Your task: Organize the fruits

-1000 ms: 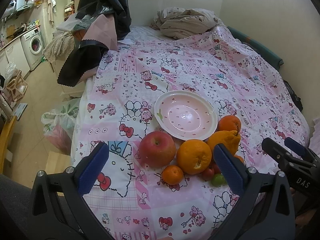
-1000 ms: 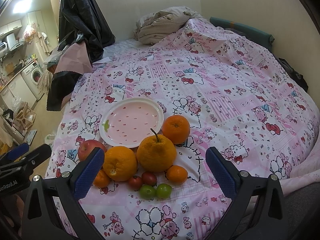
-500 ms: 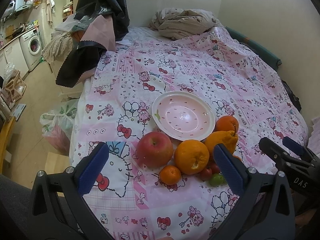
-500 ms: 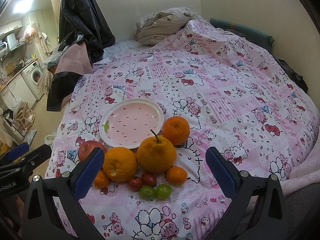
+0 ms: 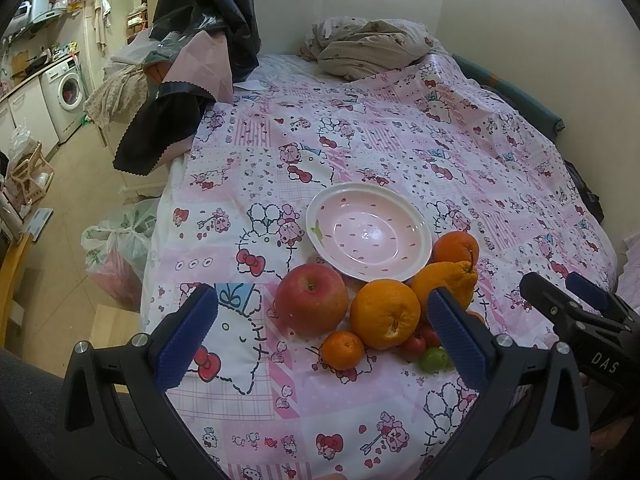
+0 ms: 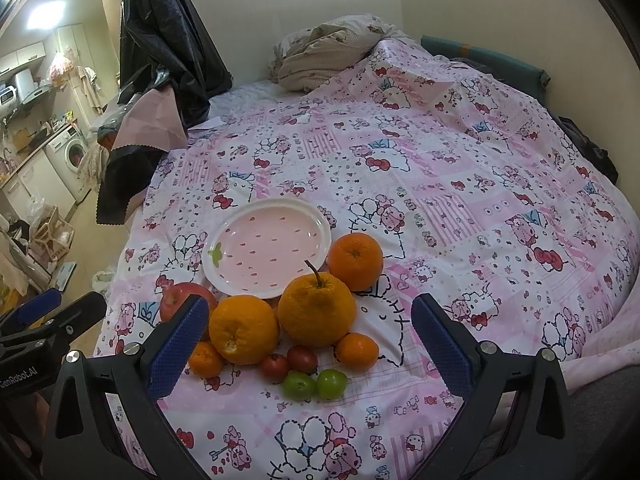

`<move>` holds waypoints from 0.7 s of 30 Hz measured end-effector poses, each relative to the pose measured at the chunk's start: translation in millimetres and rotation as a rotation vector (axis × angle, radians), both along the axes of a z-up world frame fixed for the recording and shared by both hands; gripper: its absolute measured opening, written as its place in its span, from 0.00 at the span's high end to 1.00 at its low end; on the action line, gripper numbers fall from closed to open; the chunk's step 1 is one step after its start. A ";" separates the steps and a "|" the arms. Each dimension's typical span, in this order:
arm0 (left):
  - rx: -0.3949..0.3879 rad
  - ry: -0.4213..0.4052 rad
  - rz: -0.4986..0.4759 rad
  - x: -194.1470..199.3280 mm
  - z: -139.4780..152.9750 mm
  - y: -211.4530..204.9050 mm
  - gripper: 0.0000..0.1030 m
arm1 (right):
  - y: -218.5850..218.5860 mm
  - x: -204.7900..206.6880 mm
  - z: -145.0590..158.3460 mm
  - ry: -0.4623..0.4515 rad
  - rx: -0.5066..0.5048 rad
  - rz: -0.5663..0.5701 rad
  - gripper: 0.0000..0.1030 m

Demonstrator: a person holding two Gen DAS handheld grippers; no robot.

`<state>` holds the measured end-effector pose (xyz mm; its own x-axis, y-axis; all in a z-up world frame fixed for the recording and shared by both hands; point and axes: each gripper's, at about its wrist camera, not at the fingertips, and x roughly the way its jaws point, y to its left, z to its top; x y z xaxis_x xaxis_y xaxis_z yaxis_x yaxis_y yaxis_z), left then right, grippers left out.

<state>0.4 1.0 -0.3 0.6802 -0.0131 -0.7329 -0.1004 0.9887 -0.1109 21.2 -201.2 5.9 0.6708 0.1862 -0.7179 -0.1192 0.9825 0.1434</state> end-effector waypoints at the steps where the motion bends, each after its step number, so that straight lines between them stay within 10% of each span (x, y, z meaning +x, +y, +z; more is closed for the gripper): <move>1: -0.001 0.000 0.000 -0.1 0.0 0.1 0.00 | -0.1 -0.5 -0.4 0.000 0.000 0.001 0.00; 21: -0.002 0.005 0.002 -1.8 -1.1 0.9 0.00 | 1.5 -0.5 -2.9 0.005 0.010 0.007 0.00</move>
<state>-1.4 1.9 -1.4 0.6767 -0.0131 -0.7361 -0.1027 0.9884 -0.1120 20.7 -199.6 3.0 0.6659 0.1977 -0.7194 -0.1251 0.9802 0.1536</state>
